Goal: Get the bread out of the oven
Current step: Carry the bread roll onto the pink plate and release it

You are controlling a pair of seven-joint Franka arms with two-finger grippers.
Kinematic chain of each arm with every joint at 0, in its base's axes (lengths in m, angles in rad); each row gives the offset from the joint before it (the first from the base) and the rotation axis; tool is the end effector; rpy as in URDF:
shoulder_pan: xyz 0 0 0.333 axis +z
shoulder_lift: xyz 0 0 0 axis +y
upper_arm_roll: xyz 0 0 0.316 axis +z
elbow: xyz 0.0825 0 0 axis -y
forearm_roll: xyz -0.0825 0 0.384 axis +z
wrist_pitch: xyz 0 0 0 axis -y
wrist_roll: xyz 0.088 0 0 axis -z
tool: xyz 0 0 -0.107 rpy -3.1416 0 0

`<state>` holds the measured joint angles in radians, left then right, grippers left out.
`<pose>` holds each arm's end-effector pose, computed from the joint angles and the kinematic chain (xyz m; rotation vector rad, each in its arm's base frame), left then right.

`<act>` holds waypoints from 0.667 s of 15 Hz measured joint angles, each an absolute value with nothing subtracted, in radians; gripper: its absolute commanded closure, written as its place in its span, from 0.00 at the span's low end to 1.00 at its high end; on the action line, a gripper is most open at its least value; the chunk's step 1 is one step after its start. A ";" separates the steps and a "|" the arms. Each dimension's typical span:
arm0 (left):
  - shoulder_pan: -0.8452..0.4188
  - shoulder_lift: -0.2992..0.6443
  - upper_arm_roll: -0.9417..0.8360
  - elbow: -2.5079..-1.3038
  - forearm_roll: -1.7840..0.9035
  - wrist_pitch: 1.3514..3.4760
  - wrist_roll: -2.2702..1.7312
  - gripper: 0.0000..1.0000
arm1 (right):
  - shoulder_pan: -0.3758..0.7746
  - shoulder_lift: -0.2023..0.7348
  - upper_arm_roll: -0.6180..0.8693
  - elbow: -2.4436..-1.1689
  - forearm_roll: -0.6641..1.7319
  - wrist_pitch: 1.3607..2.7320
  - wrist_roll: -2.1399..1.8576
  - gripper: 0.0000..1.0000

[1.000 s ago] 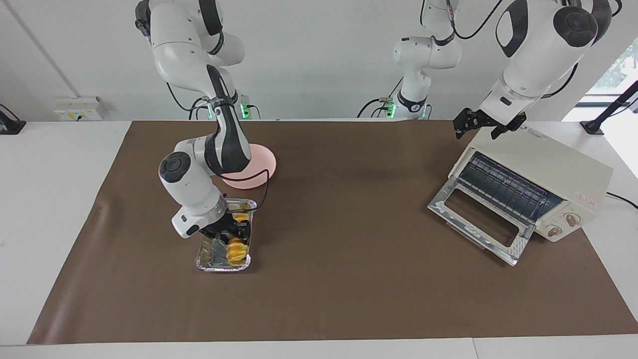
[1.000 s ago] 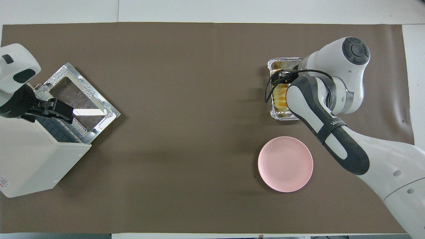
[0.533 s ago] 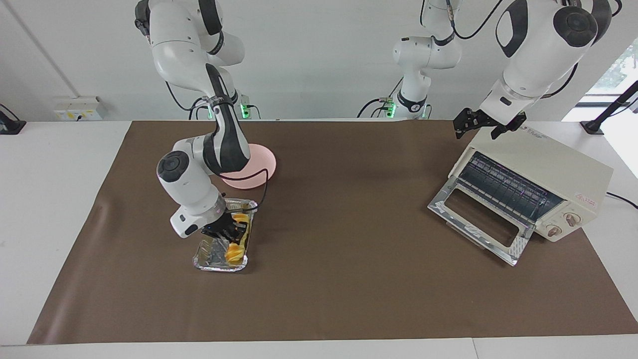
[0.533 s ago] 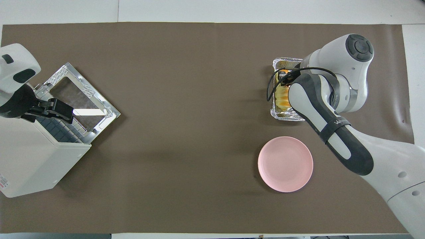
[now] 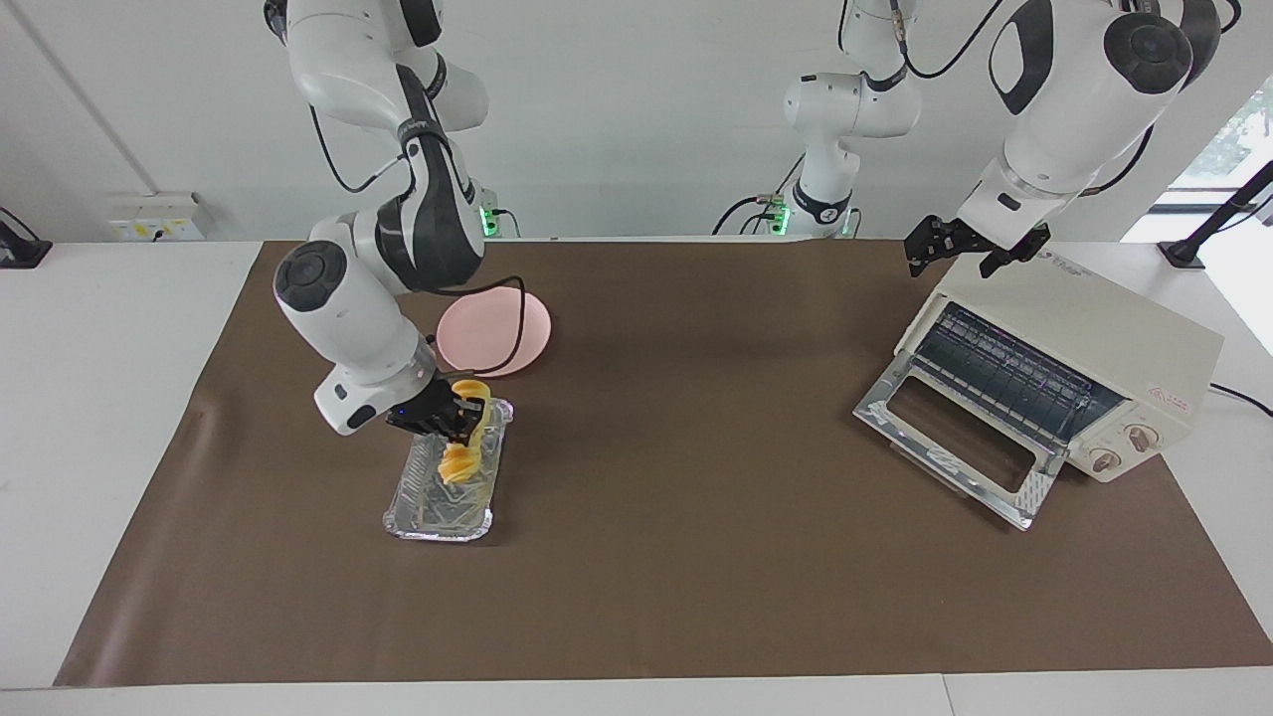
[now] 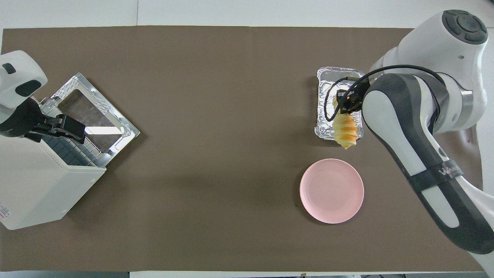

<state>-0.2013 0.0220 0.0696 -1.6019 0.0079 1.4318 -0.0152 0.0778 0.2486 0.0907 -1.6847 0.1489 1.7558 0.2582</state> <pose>0.5386 -0.0708 0.5873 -3.0987 0.1800 0.2971 0.6038 0.1119 0.4409 -2.9942 0.1963 0.3130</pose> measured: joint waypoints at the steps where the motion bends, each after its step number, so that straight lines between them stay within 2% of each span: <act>1: -0.201 0.022 0.070 -1.602 0.008 1.432 -0.015 0.00 | 0.091 0.218 0.092 -1.741 0.149 1.730 0.274 1.00; 3: -0.201 0.022 0.070 -1.602 0.008 1.432 -0.015 0.00 | 0.127 0.159 0.094 -1.885 0.149 1.764 0.307 1.00; 6: -0.201 0.022 0.070 -1.602 0.008 1.432 -0.015 0.00 | 0.166 0.083 0.096 -2.097 0.149 1.892 0.326 1.00; 10: -0.201 0.022 0.070 -1.602 0.008 1.432 -0.015 0.00 | 0.203 0.018 0.097 -2.246 0.149 1.998 0.326 1.00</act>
